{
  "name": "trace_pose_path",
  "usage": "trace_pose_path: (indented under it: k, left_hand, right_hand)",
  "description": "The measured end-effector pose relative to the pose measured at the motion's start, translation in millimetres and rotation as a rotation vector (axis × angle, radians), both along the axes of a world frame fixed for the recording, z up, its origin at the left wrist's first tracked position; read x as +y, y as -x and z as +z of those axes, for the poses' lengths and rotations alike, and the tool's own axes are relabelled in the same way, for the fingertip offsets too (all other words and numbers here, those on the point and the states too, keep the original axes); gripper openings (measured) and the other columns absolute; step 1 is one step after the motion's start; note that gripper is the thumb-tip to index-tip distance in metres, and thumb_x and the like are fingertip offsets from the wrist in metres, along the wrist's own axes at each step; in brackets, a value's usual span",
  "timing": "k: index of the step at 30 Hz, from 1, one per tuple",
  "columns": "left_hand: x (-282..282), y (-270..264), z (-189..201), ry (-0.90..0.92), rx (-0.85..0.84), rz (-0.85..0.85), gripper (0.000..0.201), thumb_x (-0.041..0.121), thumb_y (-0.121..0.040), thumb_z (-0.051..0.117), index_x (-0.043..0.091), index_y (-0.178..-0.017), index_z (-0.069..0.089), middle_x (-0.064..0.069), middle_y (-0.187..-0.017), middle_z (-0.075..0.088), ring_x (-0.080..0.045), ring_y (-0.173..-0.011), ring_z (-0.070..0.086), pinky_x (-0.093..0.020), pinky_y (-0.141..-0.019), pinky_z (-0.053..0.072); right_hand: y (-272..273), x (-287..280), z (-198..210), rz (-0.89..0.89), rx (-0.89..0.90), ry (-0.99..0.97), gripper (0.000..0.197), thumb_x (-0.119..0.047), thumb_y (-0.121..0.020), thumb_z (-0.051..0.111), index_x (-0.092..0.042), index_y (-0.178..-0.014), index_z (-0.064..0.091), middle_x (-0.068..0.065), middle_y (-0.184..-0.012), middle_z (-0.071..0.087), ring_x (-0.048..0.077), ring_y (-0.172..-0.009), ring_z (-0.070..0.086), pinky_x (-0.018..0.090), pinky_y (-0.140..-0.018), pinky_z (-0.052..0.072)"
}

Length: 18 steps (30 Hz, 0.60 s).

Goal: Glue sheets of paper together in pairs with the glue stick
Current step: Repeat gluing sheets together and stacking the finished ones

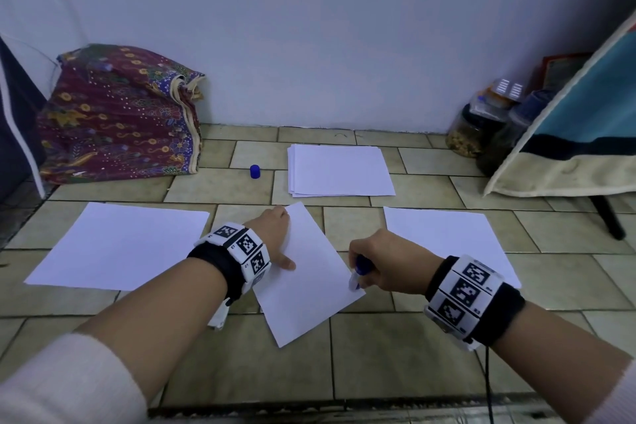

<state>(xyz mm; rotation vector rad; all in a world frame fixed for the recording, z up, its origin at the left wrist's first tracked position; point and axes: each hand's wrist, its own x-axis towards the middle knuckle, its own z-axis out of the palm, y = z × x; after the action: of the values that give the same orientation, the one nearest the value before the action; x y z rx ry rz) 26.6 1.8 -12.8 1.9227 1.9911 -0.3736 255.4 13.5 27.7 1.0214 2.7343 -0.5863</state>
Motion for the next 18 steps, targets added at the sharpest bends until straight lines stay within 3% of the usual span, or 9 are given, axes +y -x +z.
trace_pose_path:
  k: [3,6,10,12,14,16,18]
  left_hand:
    - [-4,-3,0,0.003,0.075,0.057,0.096,0.060,-0.078,0.067,0.002,-0.142,0.026,-0.009,-0.147,0.023,-0.024,-0.132,0.032,-0.036,-0.101,0.043]
    - [-10,-1,3,-0.008,0.134,0.097,0.087,0.066,-0.080,0.059,0.009,-0.139,0.031,-0.009,-0.146,0.019,-0.030,-0.122,0.041,-0.034,-0.084,0.043]
    - [-15,-1,5,-0.011,0.234,0.080,0.087,0.072,-0.081,0.050,0.018,-0.143,0.025,-0.006,-0.146,0.018,-0.030,-0.125,0.036,-0.036,-0.084,0.044]
    - [-16,-6,5,-0.080,0.201,0.015,0.078,0.060,-0.086,0.054,0.014,-0.142,0.026,-0.006,-0.146,0.019,-0.026,-0.132,0.029,-0.036,-0.090,0.043]
    - [-15,-13,5,-0.130,0.039,-0.137,0.062,0.029,-0.090,0.060,0.013,-0.141,0.028,-0.004,-0.151,0.015,-0.024,-0.137,0.023,-0.040,-0.097,0.044]
    - [-15,-20,8,-0.087,-0.030,-0.331,0.062,0.003,-0.090,0.052,0.017,-0.145,0.027,0.000,-0.157,0.008,-0.023,-0.142,0.015,-0.044,-0.101,0.043]
    - [-13,-23,8,-0.016,0.042,-0.431,0.065,0.000,-0.093,0.044,0.022,-0.150,0.021,0.005,-0.160,0.005,-0.022,-0.143,0.015,-0.044,-0.101,0.042]
  right_hand:
    - [-1,10,9,-0.041,0.024,0.020,0.019,-0.011,-0.080,0.070,-0.011,-0.098,0.062,-0.005,-0.081,0.061,0.007,-0.071,0.052,0.019,-0.062,0.046]
    - [-2,24,15,-0.126,0.161,-0.005,0.018,-0.011,-0.079,0.072,-0.011,-0.095,0.063,0.000,-0.084,0.066,0.015,-0.078,0.061,0.028,-0.070,0.053]
    - [3,37,15,-0.229,0.279,-0.054,0.020,-0.015,-0.078,0.074,-0.010,-0.095,0.065,0.000,-0.083,0.064,0.017,-0.077,0.060,0.027,-0.071,0.053]
    - [8,43,11,-0.281,0.302,-0.065,0.020,-0.016,-0.077,0.074,-0.011,-0.094,0.064,0.002,-0.084,0.065,0.017,-0.076,0.060,0.028,-0.072,0.053]
    - [15,49,6,-0.328,0.327,-0.071,0.018,-0.015,-0.077,0.074,-0.012,-0.091,0.063,0.004,-0.085,0.065,0.019,-0.075,0.058,0.029,-0.070,0.052]
    - [23,53,2,-0.371,0.349,-0.062,0.016,-0.013,-0.078,0.072,-0.014,-0.089,0.060,0.005,-0.085,0.063,0.020,-0.075,0.058,0.026,-0.067,0.049]
    - [31,58,-2,-0.408,0.371,-0.064,0.016,-0.011,-0.080,0.070,-0.011,-0.093,0.061,0.004,-0.084,0.061,0.017,-0.075,0.055,0.021,-0.064,0.044]
